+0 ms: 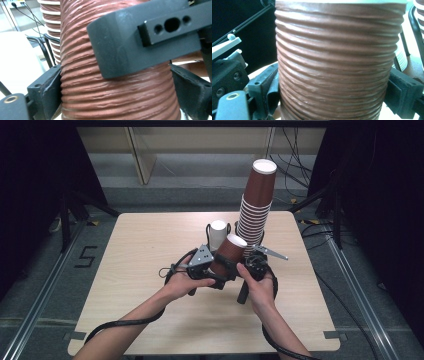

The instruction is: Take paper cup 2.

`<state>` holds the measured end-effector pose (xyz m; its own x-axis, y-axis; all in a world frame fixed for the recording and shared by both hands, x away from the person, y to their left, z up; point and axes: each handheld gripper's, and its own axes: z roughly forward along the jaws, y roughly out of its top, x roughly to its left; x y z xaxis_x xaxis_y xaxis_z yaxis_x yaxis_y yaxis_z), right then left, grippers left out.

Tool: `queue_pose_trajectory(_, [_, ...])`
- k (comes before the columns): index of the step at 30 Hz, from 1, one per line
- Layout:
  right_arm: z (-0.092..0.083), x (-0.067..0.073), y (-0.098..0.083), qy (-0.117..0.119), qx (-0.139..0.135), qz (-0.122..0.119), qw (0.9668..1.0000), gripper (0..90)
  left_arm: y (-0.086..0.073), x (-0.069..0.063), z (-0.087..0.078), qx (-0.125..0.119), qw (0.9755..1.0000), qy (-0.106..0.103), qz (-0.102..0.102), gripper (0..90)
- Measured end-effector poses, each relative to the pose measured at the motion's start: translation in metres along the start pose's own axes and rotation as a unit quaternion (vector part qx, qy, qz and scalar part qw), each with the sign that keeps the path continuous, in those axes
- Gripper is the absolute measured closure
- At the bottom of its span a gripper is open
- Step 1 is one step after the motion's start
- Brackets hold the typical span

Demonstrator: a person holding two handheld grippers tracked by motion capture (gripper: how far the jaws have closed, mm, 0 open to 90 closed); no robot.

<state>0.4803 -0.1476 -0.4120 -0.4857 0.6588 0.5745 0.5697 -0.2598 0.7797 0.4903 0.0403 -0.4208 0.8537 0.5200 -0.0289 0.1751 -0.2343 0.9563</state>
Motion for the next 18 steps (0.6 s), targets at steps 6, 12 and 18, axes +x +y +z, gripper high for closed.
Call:
queue_pose_trajectory(6, [-0.0009,0.0029,0.0011,0.006,0.002,0.010,0.9999,11.6,0.0011,0.0000,-0.0032,-0.004,1.0000,0.000,0.005,10.5])
queue_pose_trajectory(12, [-0.0013,0.0025,0.0011,0.013,0.001,0.016,0.9998,10.9,0.0017,-0.0001,-0.0048,-0.009,0.9999,-0.001,0.008,10.9])
queue_pose_trajectory(18, [-0.0012,0.0022,0.0016,0.016,0.004,0.016,0.9997,10.7,0.0020,-0.0005,-0.0061,-0.008,0.9999,0.001,0.008,11.1])
